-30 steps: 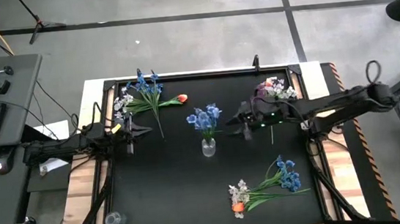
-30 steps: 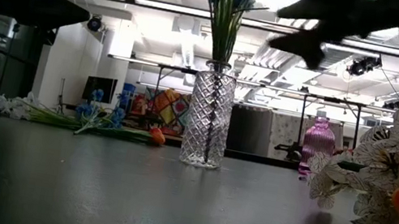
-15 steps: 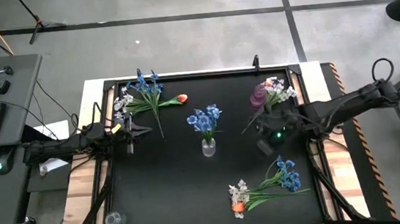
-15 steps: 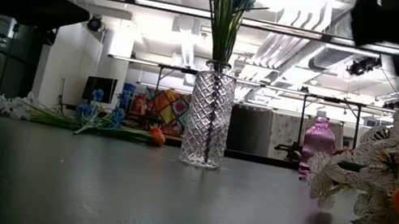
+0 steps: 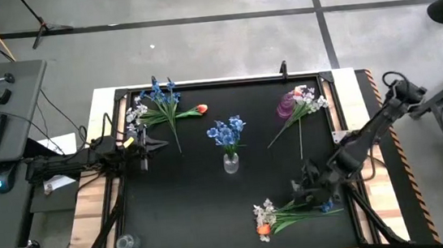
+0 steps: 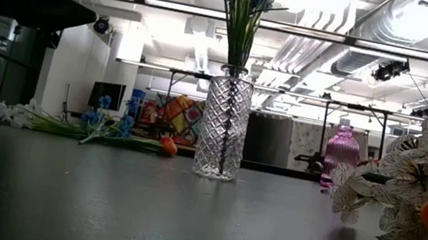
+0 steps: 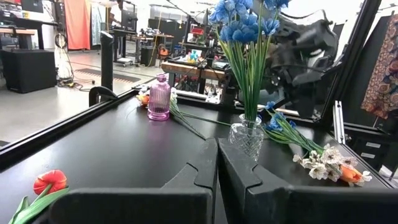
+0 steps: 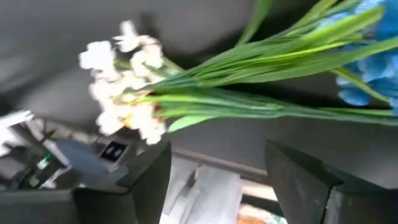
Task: Sort flowers into vase by color
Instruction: Put the bottom blue flowers into the top transparent vase
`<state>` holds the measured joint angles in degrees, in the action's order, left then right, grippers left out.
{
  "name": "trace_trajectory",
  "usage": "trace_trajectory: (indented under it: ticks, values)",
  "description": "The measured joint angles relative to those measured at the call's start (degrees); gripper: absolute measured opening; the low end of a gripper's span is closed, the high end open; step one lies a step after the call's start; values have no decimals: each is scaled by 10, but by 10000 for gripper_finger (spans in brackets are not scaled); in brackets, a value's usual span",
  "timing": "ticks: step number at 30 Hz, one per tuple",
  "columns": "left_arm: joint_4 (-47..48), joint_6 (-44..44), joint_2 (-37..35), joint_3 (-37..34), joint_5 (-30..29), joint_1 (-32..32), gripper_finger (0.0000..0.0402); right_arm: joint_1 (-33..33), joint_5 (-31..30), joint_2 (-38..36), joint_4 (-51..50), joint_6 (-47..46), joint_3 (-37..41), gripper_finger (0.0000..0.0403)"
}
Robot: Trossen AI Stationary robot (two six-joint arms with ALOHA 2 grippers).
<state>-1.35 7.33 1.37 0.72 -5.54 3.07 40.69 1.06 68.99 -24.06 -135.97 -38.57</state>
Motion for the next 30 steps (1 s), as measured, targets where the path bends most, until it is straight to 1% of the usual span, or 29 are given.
trace_trajectory:
  ticks: [4, 7, 9, 12, 17, 21, 30]
  values:
    - [0, 0, 0, 0, 0, 0, 1, 1, -25, 51, 49, -30, 0, 236]
    - [0, 0, 0, 0, 0, 0, 1, -10, -27, 88, 84, -31, 0, 236]
    - [0, 0, 0, 0, 0, 0, 1, -18, -18, 112, 89, -30, 0, 236]
    - [0, 0, 0, 0, 0, 0, 1, -27, 18, 136, 87, -31, 0, 236]
    - [0, 0, 0, 0, 0, 0, 1, -41, 33, 147, 63, -31, 0, 236]
    - [0, 0, 0, 0, 0, 0, 1, -60, 31, 146, 24, -31, 0, 236]
    - [0, 0, 0, 0, 0, 0, 1, -97, 16, 146, 8, -30, 0, 236]
